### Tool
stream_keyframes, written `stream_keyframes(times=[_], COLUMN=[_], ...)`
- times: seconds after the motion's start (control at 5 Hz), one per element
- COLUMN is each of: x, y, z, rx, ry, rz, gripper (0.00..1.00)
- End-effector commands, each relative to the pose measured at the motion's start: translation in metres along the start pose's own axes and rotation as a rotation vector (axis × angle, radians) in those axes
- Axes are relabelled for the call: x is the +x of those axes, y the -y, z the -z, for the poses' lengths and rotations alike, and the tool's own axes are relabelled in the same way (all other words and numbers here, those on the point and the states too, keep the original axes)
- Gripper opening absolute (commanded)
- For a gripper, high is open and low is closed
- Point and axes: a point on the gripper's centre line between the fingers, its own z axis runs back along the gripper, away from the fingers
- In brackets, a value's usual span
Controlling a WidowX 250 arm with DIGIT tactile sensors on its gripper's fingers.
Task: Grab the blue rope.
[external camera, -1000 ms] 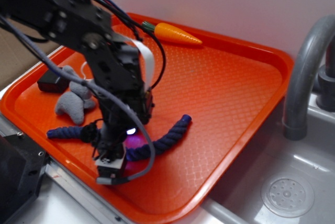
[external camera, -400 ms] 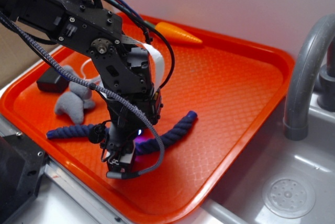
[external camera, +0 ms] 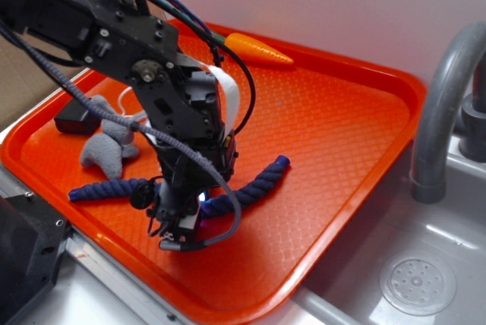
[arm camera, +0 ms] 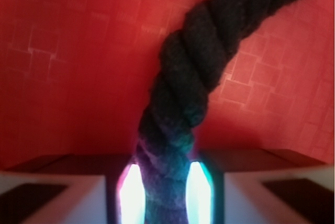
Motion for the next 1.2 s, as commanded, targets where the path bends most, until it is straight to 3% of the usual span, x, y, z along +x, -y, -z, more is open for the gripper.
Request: stream_keyframes(times=[0.0, 0.4, 0.6, 1.0], x=[-0.019, -0.051, -0.076, -0.097], y=[-0.017, -0.076, -0.092, -0.092], z=[-0.034, -0.107, -0.152, -0.196], rx=[-0.007, -0.067, -0.049, -0.07], ry=[-0.022, 0.029, 0.095, 0.201], rz=[-0.208, -0.596, -0.755, -0.896], gripper=[0.0, 0.0, 0.0, 0.0])
